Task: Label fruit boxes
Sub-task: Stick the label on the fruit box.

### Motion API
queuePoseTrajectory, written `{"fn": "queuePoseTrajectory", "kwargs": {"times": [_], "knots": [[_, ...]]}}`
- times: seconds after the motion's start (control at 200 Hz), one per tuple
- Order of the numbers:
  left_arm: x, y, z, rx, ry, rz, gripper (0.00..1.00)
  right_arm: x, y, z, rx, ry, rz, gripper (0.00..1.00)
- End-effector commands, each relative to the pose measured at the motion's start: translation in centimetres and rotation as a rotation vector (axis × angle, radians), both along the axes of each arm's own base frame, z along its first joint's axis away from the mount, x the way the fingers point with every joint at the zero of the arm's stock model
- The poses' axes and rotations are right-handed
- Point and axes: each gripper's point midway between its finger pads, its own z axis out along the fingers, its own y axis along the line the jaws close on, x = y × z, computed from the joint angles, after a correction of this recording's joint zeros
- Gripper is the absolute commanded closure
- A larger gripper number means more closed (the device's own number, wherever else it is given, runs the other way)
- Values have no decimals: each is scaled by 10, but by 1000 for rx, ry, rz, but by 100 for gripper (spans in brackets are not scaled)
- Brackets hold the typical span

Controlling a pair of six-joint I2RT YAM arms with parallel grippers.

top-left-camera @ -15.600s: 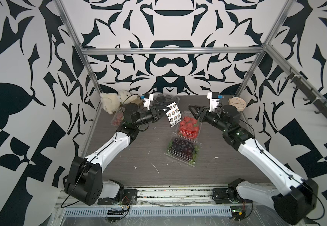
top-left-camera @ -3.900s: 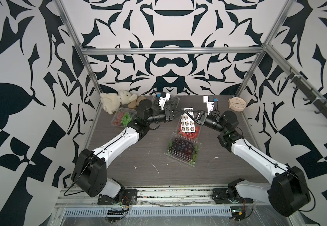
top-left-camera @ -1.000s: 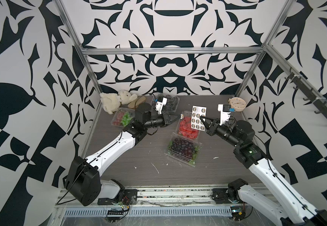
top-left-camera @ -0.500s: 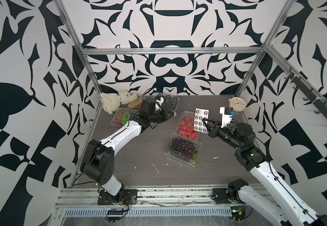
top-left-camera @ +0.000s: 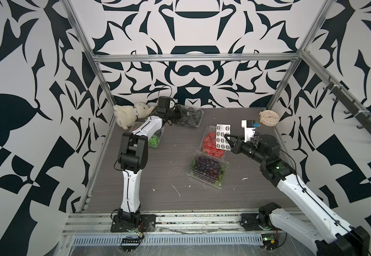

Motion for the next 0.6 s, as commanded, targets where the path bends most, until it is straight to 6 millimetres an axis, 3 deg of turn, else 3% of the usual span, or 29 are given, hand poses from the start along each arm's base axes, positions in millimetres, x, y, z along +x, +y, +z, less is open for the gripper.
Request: {"fn": "queuePoseTrajectory", "kwargs": {"times": [0.0,0.255,0.595], "knots": [[14,0,-9,26,52,13,100,0,2,40,34,-118,16,100],[43,-2,-38,66,102,47,100,2,1,37,30,-116,13,100],[53,5,-62,118,128,90,100,7,2,29,39,-98,16,100]]}}
